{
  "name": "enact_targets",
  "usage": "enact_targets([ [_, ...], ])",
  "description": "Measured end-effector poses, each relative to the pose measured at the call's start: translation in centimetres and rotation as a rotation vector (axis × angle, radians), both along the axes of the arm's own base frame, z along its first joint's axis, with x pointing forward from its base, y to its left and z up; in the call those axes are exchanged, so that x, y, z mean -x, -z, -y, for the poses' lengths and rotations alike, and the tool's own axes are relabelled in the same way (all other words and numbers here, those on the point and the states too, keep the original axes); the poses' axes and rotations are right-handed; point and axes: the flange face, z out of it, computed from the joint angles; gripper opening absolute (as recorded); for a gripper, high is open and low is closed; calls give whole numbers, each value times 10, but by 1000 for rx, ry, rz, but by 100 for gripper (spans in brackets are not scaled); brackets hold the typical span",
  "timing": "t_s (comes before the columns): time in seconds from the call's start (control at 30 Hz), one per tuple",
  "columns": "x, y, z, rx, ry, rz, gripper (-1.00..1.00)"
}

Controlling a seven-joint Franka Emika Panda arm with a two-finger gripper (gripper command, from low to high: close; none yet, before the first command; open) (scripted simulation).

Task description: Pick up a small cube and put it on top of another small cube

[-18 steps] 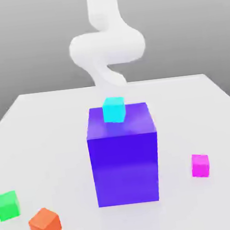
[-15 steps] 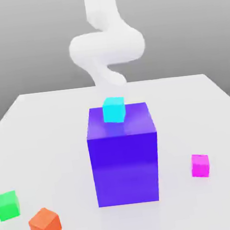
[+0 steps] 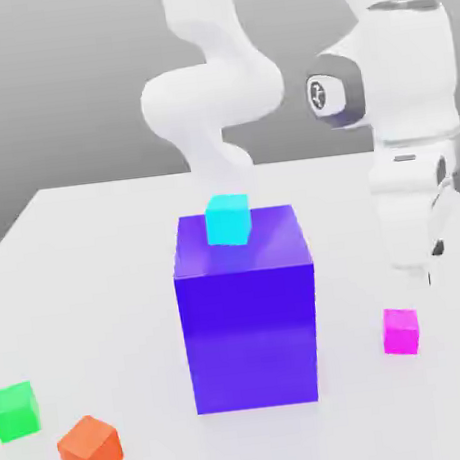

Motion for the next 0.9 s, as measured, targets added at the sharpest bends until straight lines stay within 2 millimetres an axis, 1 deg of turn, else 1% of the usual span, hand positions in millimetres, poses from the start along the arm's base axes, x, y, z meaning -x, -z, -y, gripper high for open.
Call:
enact_targets([
  [0.07,26,35,-3,44,-99,-42,0],
  [0.1,30,47,-1,53,-114,-51,0],
  [0.3,35,106,0,61,-129,-61,0],
  [0.33,35,111,0,61,-129,-61,-100],
  [0.5,36,111,0,62,-129,-62,-100],
  [0.53,36,114,1,62,-129,-62,-100],
  [0.57,36,110,0,62,-129,-62,-100],
  [0.63,35,96,0,62,-130,-61,-100],
  [0.77,35,60,0,63,-129,-61,-100],
  [0.8,32,53,3,63,-111,-62,-100],
  [0.83,26,49,7,61,-74,-58,-100],
  [0.9,24,42,-1,56,-65,-28,-100],
])
